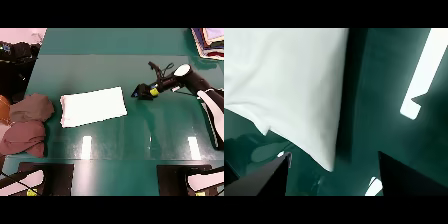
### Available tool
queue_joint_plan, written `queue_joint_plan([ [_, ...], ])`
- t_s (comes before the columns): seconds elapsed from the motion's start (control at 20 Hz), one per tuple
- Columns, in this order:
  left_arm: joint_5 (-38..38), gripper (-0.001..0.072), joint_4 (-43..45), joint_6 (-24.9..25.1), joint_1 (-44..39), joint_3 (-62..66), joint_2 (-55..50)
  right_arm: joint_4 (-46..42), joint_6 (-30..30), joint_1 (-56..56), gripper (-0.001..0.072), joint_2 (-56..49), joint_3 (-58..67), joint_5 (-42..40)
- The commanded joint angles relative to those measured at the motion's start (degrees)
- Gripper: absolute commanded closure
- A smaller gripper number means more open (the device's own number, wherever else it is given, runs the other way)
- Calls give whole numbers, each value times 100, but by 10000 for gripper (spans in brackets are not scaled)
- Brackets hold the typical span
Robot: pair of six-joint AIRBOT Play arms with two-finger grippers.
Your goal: Fold the shirts.
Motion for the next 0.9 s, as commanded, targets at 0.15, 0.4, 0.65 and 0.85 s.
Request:
queue_joint_plan([
  [0.15,-2,678,-63,9,-4,0,4,992,-162,599,83,-1128,455,-269],
  [0.4,-136,678,-155,7,-4,0,4,1224,-164,1364,389,-2022,1604,-267],
  [0.65,-376,679,-122,2,-155,0,7,1019,-197,1290,699,-1794,2197,-525],
  [0.85,-404,679,-118,15,-916,0,7,603,-98,256,699,-647,1661,-787],
])
